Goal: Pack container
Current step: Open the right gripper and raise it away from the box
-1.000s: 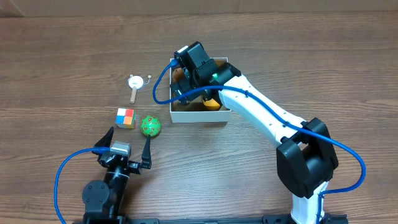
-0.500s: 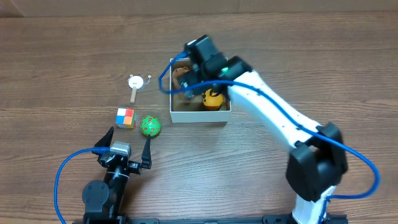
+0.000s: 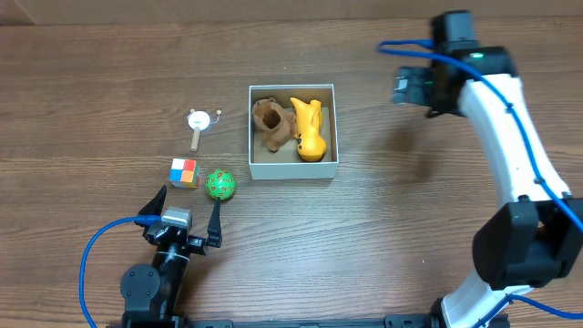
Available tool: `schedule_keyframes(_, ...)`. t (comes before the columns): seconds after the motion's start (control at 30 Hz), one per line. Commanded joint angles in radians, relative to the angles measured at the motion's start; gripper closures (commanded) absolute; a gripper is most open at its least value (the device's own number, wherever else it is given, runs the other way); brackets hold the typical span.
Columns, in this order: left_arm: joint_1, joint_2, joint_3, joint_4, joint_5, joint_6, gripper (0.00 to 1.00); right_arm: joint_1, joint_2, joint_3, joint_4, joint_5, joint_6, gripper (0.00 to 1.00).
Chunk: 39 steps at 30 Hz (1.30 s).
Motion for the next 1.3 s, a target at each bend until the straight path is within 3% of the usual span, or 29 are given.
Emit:
schedule_keyframes(0.0,0.004,0.002,-0.003,0.001,0.012,0.009,0.0,-0.075,-0.032,0.023,-0.014,-0.022,0.017,0.0)
schedule_keyframes(0.97,0.004,0.002,-0.003,0.001,0.018,0.007,0.0,-0.122,-0.032,0.021,-0.011,-0.052,0.016,0.0)
schedule_keyframes(1.27,0.003,0.002,0.024,-0.003,0.023,-0.079,0.0,-0.122,-0.032,0.021,-0.011,-0.052,0.016,0.0)
